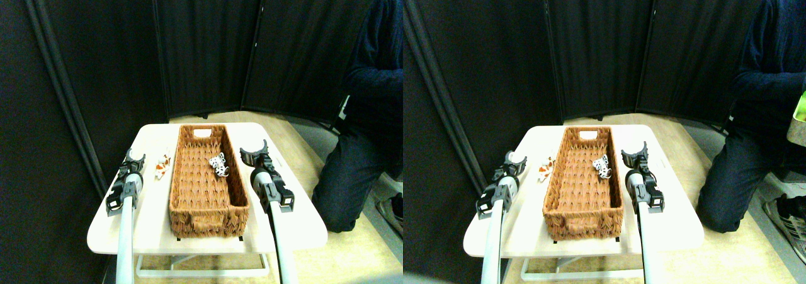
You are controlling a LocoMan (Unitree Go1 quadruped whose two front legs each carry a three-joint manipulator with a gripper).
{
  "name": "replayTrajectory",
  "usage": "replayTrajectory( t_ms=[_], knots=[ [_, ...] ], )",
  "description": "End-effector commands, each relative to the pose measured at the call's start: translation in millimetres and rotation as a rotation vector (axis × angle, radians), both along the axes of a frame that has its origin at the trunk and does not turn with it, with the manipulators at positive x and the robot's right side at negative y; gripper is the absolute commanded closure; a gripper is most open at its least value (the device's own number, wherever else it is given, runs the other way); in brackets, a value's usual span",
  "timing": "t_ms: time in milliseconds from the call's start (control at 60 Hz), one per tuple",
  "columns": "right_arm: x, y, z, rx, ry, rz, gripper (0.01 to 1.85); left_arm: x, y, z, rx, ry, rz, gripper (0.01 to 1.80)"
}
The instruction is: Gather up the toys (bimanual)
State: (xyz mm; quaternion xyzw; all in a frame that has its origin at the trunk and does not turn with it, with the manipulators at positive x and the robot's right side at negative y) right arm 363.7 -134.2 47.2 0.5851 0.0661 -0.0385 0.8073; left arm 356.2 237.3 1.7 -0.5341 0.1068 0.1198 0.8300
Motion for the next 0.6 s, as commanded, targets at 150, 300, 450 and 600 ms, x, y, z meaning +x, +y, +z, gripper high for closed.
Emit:
replayTrajectory(
  t_ms=[150, 300, 450, 600],
  knots=[
    [3.5, -0.7, 8.2, -0.016, -0.049, -0.003, 1.21, 1.7, -17.1, 3.7, -0.084, -0.014, -0.072, 1.42],
    [4.6, -1.1, 7.1, -0.022, -0.05, 0.002, 1.2, 1.7, -17.8, 2.0, -0.12, -0.005, -0.102, 1.45],
    [6.3, -0.4, 6.4, -0.034, -0.047, -0.005, 1.21, 0.4, -19.8, 3.9, -0.155, -0.032, -0.116, 1.44],
    [7.7, 1.6, 6.2, -0.039, -0.041, -0.011, 1.2, -3.4, -26.7, 11.7, -0.172, -0.046, -0.16, 1.41]
  ],
)
